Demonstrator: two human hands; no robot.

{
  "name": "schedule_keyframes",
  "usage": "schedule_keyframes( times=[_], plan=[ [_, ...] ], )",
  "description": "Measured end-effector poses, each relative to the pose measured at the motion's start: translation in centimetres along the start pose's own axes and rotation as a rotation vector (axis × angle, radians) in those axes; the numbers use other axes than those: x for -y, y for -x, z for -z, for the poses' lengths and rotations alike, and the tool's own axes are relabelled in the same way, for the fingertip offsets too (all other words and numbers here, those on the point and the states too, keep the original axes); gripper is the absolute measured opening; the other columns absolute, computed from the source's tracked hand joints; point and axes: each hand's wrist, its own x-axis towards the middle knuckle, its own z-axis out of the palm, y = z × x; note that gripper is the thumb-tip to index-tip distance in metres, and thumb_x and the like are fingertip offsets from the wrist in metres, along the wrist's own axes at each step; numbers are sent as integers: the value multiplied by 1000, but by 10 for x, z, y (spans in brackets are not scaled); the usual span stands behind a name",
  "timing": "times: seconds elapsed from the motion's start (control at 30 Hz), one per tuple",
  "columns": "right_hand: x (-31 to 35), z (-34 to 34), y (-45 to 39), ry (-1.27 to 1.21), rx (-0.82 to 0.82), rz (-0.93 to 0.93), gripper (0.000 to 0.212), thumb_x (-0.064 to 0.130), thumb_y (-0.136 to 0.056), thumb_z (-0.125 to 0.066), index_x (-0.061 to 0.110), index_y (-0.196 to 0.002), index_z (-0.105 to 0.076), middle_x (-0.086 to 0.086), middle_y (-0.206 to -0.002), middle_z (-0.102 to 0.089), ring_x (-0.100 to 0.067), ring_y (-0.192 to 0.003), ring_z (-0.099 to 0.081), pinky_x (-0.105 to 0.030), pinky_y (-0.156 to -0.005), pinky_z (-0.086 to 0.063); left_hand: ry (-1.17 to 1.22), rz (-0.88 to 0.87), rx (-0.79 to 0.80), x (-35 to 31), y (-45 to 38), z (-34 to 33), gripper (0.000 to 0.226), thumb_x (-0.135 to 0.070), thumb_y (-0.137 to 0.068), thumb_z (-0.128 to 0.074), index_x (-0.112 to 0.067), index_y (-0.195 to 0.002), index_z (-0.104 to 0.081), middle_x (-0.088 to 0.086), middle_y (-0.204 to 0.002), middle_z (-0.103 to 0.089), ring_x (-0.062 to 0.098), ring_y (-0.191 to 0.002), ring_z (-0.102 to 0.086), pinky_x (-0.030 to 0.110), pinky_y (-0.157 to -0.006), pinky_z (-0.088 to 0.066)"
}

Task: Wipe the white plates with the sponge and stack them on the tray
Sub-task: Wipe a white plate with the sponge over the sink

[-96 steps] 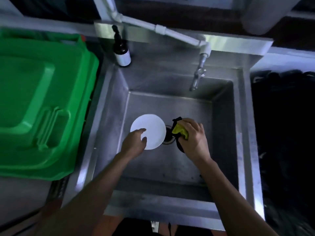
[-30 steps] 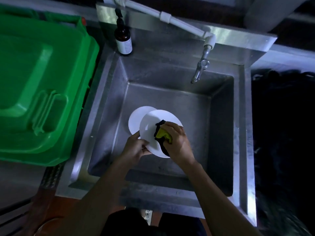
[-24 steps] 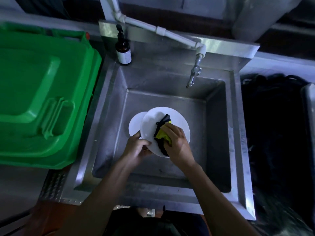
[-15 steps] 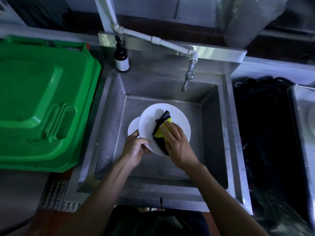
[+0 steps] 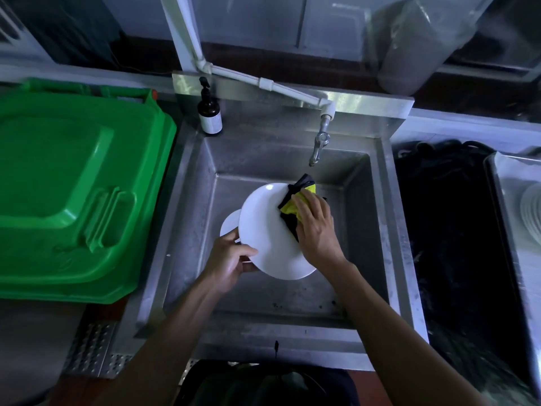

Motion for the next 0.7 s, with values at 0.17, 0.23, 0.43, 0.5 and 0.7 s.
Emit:
schedule_keyframes(
  times=[0.17,0.23,0.43,0.5,0.7],
  plan=[
    [16,0,-16,-27,-37,94,65,-7,-78,-53,1,-142,-49,-19,-151,-42,-44,-135,-37,-55,-114,-32,-36,-7,34,-2,7,5,48,2,-60,-66,-20,-101,-80,13,-100,-75,32,-82,-74,41,-63,-59],
    [25,-3,-19,-47,-30,147,65,-8,-77,-52,0,-141,-50,-19,-150,-42,-45,-136,-37,-55,-113,-32,-52,-22,45,-4,9,9,47,2,-62,-66,-22,-101,-80,15,-103,-75,32,-84,-74,40,-64,-59],
    [46,-16,-17,-91,10,313,61,-5,-83,-56,2,-143,-49,-18,-153,-41,-45,-139,-36,-58,-109,-35,-86,-42,83,-9,9,15,43,4,-66,-64,-13,-103,-77,15,-100,-72,29,-84,-73,38,-62,-58],
    [50,-20,-15,-102,13,366,54,0,-90,-58,5,-143,-51,-15,-154,-41,-42,-141,-35,-56,-110,-35,-84,-56,91,-10,8,16,41,5,-66,-62,-12,-100,-76,14,-97,-71,29,-83,-72,39,-63,-58],
    [56,-30,-2,-122,3,451,56,33,-90,-67,10,-139,-55,-9,-152,-45,-34,-143,-37,-49,-111,-37,-82,-87,94,-15,1,19,47,8,-63,-56,4,-109,-64,23,-94,-66,36,-90,-69,47,-70,-59]
  ],
)
